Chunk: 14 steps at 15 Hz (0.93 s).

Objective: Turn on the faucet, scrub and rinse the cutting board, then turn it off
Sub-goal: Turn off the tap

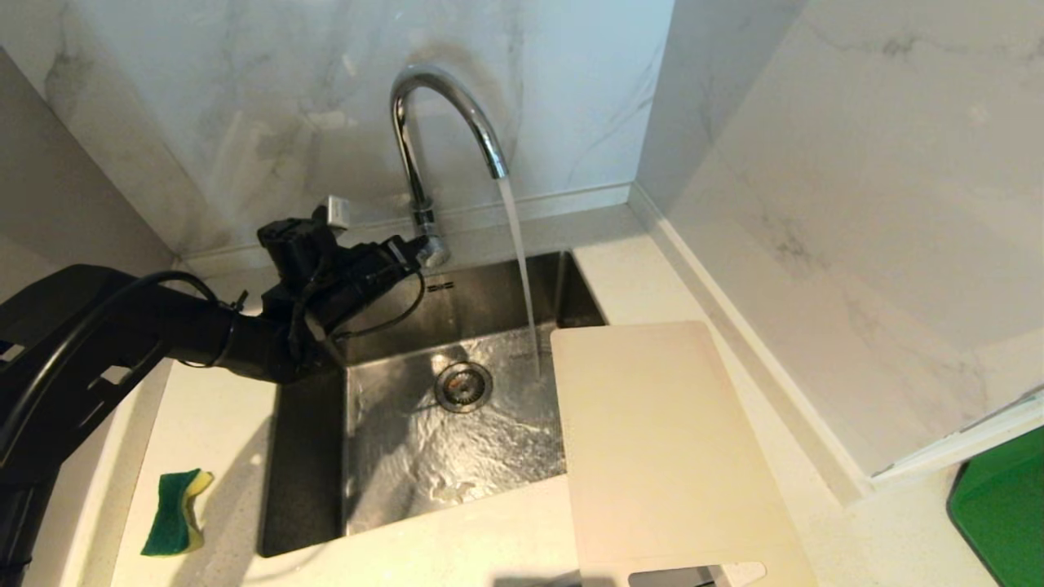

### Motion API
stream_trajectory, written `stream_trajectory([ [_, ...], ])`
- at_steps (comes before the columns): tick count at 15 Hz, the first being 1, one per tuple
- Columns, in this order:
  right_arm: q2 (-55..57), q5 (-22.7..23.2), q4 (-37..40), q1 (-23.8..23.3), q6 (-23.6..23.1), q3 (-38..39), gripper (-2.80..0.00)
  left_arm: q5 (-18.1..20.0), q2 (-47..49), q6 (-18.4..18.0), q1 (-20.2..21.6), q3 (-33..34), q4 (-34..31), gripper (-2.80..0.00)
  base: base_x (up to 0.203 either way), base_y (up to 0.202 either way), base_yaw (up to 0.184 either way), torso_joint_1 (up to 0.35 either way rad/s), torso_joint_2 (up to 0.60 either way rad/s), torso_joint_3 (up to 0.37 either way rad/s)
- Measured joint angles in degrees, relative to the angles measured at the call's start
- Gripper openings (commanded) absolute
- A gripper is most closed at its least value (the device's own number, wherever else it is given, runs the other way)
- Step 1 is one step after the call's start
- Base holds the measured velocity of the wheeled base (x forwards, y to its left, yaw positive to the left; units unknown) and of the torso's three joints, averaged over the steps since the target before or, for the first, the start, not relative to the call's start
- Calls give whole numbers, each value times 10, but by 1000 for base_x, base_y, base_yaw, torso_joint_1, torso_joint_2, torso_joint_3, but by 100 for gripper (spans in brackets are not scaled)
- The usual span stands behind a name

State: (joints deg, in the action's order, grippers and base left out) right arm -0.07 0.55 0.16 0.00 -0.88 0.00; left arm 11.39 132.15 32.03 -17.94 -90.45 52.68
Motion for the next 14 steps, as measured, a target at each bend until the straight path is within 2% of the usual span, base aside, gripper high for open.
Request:
stream_trajectory([
  [14,0,3,1,0,-9,0,-280,-2,62,1,10,-64,14,-280,0,0,0,0,0,0],
])
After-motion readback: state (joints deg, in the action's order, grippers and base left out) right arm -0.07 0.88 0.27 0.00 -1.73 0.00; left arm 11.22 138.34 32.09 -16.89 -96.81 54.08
